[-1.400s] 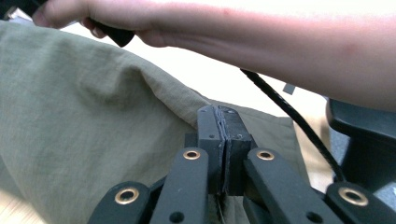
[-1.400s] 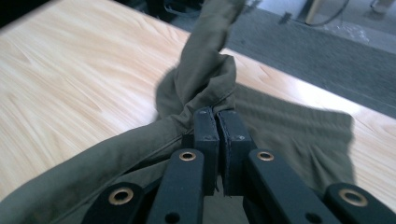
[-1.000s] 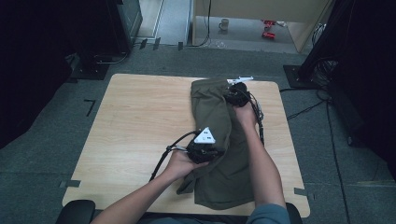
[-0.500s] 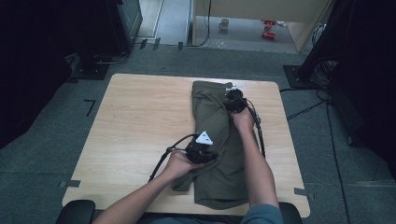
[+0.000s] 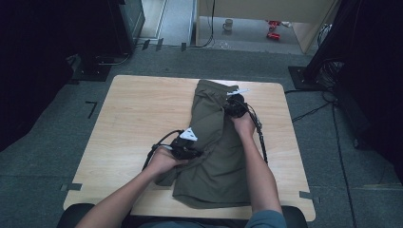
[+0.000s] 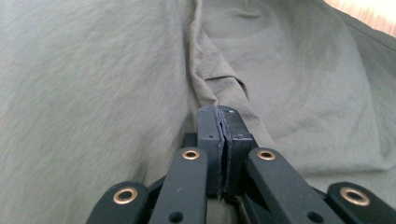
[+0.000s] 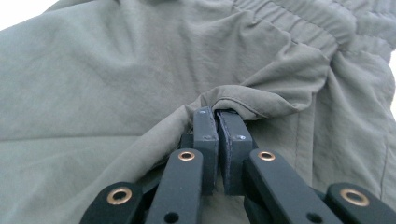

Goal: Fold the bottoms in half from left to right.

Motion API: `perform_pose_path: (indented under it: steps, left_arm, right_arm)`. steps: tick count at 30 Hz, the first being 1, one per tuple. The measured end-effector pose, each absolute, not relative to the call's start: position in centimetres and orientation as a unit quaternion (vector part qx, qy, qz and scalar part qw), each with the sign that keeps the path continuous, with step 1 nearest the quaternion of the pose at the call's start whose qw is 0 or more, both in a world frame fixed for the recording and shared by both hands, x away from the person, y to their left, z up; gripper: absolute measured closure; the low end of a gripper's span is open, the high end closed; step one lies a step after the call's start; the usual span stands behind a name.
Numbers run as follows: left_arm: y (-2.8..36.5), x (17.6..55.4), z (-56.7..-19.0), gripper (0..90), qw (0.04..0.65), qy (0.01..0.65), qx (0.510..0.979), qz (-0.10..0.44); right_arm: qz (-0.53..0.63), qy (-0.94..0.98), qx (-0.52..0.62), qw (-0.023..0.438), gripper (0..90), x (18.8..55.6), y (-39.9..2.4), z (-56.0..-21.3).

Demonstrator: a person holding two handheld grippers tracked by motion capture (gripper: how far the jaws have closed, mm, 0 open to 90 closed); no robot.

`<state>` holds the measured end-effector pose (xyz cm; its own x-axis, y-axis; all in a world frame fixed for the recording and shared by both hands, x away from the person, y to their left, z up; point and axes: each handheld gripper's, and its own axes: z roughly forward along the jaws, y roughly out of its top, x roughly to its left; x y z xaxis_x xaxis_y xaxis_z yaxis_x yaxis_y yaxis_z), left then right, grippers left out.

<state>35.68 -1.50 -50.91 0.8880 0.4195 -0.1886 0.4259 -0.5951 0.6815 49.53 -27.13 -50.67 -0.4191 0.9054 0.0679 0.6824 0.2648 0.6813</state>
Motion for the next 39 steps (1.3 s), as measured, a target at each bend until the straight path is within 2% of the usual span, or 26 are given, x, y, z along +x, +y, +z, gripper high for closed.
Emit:
perform_pose_path:
  steps: [9, 24, 30, 39]
  left_arm:
    - [2.8, 38.0, -50.6, 88.9, 0.374, 0.273, 0.886, 0.003]
    - [8.2, 40.7, -50.0, 88.9, 0.342, 0.312, 0.884, 0.072]
    - [8.3, 39.9, -48.6, 89.2, 0.348, 0.318, 0.88, 0.056]
    - [8.3, 35.9, -43.3, 89.6, 0.406, 0.275, 0.867, 0.087]
  right_arm:
    - [0.34, 0.775, 0.505, 0.17, 86.2, 49.4, -25.5, -50.9]
    - [0.363, 0.774, 0.494, 0.158, 85.0, 49.1, -23.1, -51.2]
    - [0.357, 0.776, 0.496, 0.155, 85.0, 49.2, -23.0, -51.0]
    - [0.369, 0.767, 0.503, 0.151, 85.3, 48.9, -23.5, -49.3]
